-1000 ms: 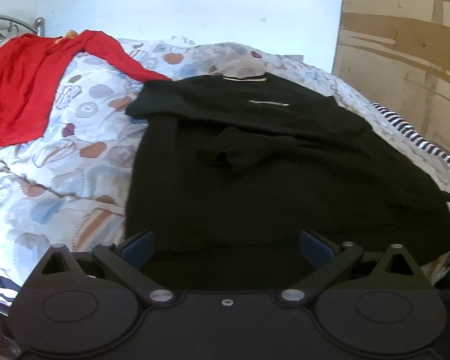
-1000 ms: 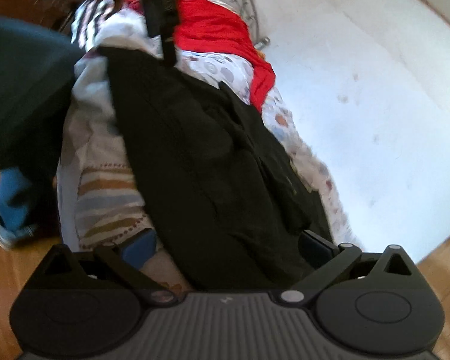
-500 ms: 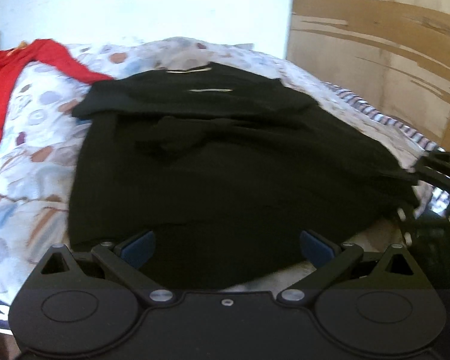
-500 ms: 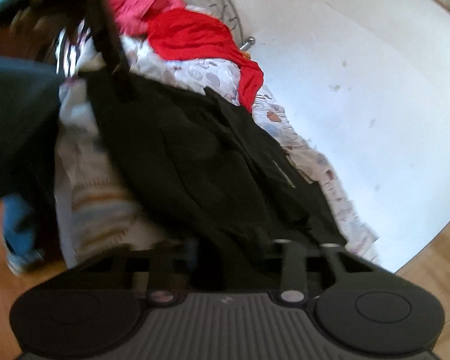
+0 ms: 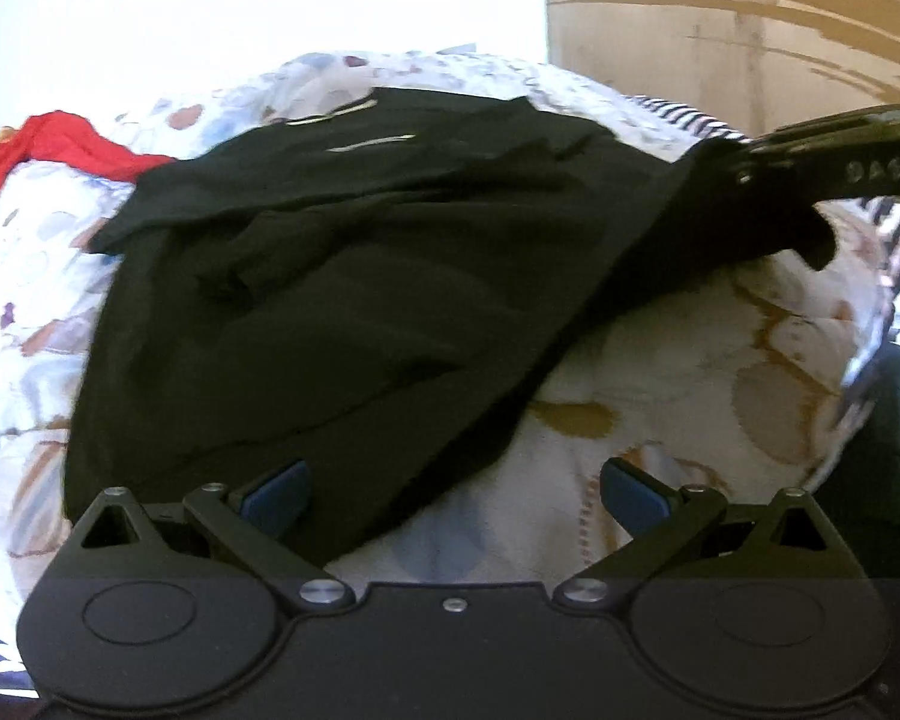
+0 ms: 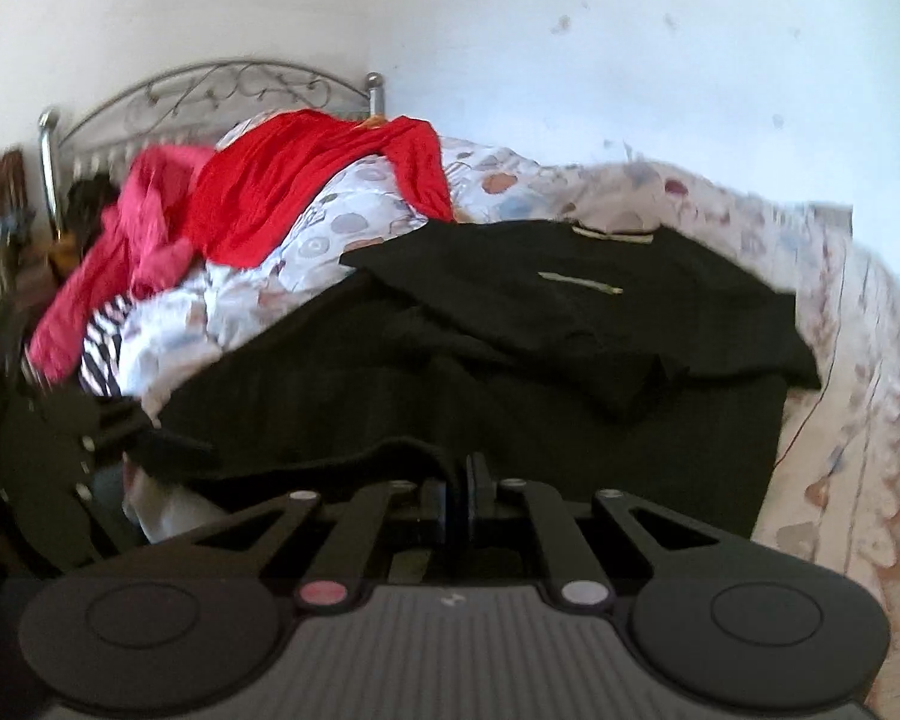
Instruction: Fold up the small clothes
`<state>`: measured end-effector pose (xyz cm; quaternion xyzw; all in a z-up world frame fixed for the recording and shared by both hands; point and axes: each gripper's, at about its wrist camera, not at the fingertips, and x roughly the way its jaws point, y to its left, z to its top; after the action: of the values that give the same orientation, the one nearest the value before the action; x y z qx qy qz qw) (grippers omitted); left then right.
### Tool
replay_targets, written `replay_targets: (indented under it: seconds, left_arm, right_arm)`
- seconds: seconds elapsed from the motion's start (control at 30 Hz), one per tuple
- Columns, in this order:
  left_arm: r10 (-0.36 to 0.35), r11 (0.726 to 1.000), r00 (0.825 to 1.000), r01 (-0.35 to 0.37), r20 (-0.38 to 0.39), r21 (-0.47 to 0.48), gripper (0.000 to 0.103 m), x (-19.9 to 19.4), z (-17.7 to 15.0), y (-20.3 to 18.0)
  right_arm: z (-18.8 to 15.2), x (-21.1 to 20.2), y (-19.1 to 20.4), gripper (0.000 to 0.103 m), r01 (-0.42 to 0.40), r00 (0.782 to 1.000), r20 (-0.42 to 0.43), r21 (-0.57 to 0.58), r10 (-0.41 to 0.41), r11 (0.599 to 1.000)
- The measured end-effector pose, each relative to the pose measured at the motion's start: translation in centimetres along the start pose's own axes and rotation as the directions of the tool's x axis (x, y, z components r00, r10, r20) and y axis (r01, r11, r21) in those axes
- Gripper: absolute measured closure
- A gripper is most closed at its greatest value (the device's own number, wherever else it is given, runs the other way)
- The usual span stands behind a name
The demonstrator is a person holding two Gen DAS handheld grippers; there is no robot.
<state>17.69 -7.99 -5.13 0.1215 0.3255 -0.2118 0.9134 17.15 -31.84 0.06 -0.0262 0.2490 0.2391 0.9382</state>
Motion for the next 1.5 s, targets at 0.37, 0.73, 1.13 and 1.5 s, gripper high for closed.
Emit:
replay_targets:
  seconds: [0.37,0.73,1.13,1.5]
  left_arm:
    - [0.127,0.991,0.991,-0.126,-0.033,0.035,0.001,-0.3,-1.5,3.0]
    - [0.141,0.99,0.988,-0.142,-0.07,-0.005,0.006,0.1,0.1,5.5]
    - [0.039,0.987,0.995,-0.053,-0.092,-0.152,0.008,0.6,3.8,9.8]
    - [-0.014,0.985,0.996,-0.001,-0.084,-0.171,0.008,0.2,2.9,10.5]
  right_arm:
    - [-0.1,1.2,-0.5,0.097,-0.002,1.0,-0.001,0.025,0.002,1.0]
    - [-3.2,0.1,1.9,0.052,-0.029,0.996,-0.091,-0.158,0.014,0.987]
    - [-8.6,2.0,8.4,0.05,0.14,0.979,-0.029,-0.614,-0.199,0.777]
    - [-3.6,1.7,3.1,0.091,0.024,0.996,-0.083,-0.237,-0.044,0.971]
